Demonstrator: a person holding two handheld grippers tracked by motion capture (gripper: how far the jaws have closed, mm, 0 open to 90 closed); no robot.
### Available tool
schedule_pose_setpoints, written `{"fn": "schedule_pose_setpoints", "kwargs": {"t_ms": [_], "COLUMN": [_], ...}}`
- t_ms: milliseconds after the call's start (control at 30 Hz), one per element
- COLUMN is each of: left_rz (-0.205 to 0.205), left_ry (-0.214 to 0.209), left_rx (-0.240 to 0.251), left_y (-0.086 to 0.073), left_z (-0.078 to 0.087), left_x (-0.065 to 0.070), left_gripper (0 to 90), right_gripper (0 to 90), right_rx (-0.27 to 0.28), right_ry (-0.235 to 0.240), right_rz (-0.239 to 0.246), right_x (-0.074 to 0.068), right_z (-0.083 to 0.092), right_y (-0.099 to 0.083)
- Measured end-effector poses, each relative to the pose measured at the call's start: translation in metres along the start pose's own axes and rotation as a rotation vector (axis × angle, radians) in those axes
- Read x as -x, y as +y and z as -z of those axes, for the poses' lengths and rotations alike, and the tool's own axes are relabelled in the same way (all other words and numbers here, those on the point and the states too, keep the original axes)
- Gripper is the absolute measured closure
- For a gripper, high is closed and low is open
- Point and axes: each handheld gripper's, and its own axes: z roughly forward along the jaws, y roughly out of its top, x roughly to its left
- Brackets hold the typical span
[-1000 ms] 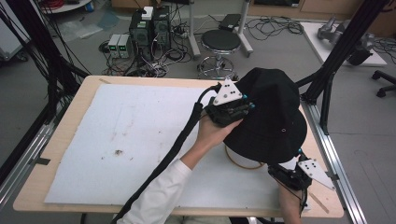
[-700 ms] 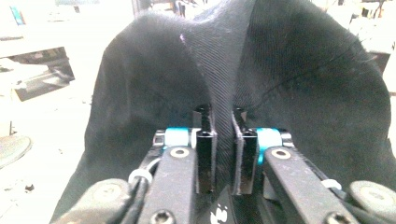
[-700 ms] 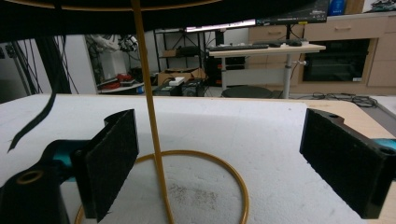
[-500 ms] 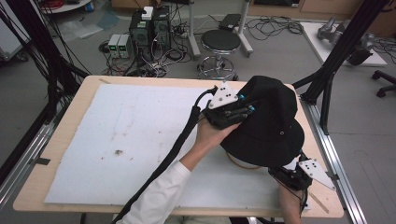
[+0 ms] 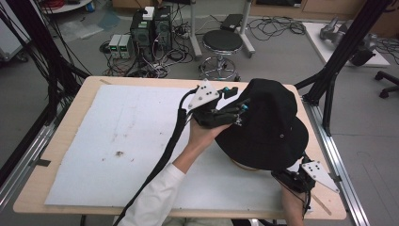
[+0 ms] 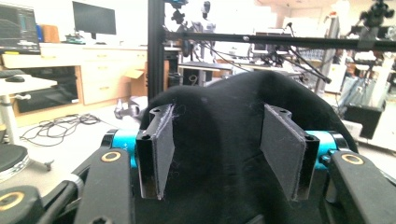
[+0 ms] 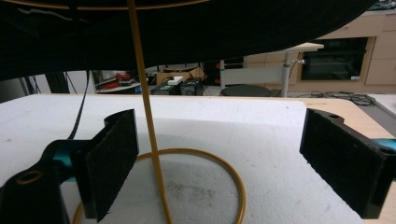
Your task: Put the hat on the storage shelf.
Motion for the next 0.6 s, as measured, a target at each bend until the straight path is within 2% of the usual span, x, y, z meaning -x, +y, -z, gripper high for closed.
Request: {"fn": "schedule_pose_setpoints", "kwargs": {"t_ms": [100,200,400,600], "left_rz": [0.011,0.044,0.048,0.048], "left_ry": [0.019,0.029,0.088,0.167], "left_rx": [0.007,0.019,0.025,0.040], "left_y": [0.001,0.000,-0.001,-0.003], "left_z": [0.010,0.022,0.045,0.068], "left_x": [-0.008,-0.016,-0.030,-0.046], "left_gripper": [43.7,43.4,43.1,42.6], "right_gripper": [10.8,10.8,10.8,10.8], "right_rx": [-0.001,-0.001,-0.001,-0.006], "right_ry": [-0.001,-0.003,-0.002,0.000], "right_rz": [0.001,-0.003,-0.004,-0.005], "right_x": [0.000,0.000,0.000,-0.001], "right_z": [0.000,0.000,0.000,-0.001], "right_y": [0.000,0.000,0.000,0.000]}}
